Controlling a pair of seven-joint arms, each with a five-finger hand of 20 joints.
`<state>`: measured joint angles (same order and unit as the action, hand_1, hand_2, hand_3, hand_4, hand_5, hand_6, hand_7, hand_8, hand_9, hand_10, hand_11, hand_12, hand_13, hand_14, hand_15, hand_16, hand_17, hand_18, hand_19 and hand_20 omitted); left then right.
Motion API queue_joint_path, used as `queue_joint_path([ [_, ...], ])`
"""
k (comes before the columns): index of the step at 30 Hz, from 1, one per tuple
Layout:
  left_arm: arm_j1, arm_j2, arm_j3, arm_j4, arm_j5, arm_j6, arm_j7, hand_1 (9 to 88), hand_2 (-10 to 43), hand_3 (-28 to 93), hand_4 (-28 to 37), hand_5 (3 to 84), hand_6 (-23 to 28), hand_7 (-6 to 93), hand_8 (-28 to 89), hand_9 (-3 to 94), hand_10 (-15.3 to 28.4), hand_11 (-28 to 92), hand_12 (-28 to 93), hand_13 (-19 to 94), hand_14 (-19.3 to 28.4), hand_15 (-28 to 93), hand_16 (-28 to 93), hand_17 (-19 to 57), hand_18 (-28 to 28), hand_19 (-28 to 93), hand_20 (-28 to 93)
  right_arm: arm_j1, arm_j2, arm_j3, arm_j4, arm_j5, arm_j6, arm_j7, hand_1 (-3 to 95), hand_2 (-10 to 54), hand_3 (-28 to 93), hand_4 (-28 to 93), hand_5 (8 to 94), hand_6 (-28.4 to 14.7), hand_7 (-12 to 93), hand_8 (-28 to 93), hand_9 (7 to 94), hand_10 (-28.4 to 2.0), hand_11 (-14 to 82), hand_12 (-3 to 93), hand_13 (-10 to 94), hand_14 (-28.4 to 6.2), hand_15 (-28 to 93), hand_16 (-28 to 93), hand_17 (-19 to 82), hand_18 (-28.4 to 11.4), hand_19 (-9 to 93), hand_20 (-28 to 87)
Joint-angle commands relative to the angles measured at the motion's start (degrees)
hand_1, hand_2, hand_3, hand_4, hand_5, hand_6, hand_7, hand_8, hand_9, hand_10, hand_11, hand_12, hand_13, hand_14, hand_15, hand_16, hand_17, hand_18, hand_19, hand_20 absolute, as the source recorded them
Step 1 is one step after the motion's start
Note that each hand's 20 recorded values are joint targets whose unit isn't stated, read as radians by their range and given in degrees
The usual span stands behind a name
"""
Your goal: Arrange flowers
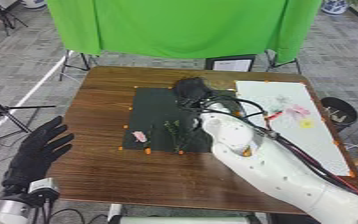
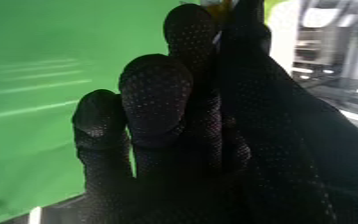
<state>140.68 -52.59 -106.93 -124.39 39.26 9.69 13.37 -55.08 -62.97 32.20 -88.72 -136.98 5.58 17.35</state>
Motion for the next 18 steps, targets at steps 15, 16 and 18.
queue_joint_path([
  [15, 0.03, 1.05, 1.14, -0.09, -0.37, 1.52, 1.98, 26.4, -3.1, 70, -27.0, 26.2, 4.4, 25.0, -13, 22.9, 11.4, 21, 19, 19, 15.9, 32, 1, -9.4, 22.5, 42, 9, 6.31, -12.42, -7.15, 10.52, -5.28, -5.14, -4.77, 48.0, -9.5, 86, -28, 69.5, 3.3, 49, 1, 90.5, -4.4, 12.9, 48.2, 79, -2.7, 60, 36, 33, -20.6, 83, 55],
  [16, -0.11, 1.09, 1.18, -0.05, -0.33, 1.46, 1.84, 26.4, -3.1, 70, -27.0, 26.2, 4.4, 25.0, -13, 22.9, 11.4, 22, 19, 19, 15.9, 32, 1, -9.4, 22.6, 42, 9, 6.21, -12.58, -6.99, 10.70, -5.60, -5.55, -4.71, 47.9, -9.5, 86, -28, 69.5, 3.2, 49, 1, 90.4, -4.4, 12.8, 48.2, 79, -2.6, 60, 36, 33, -20.6, 83, 55],
  [18, -0.25, 1.19, 1.33, 0.03, -0.31, 1.44, 1.89, 26.4, -3.0, 70, -27.0, 26.2, 4.3, 25.0, -13, 22.9, 11.4, 21, 19, 19, 15.9, 32, 1, -9.4, 22.6, 42, 9, 6.25, -12.50, -7.05, 10.35, -6.28, -7.35, -4.06, 47.9, -9.5, 86, -28, 69.3, 3.2, 49, 1, 90.1, -4.3, 12.8, 48.2, 79, -2.7, 60, 36, 33, -20.4, 83, 55],
])
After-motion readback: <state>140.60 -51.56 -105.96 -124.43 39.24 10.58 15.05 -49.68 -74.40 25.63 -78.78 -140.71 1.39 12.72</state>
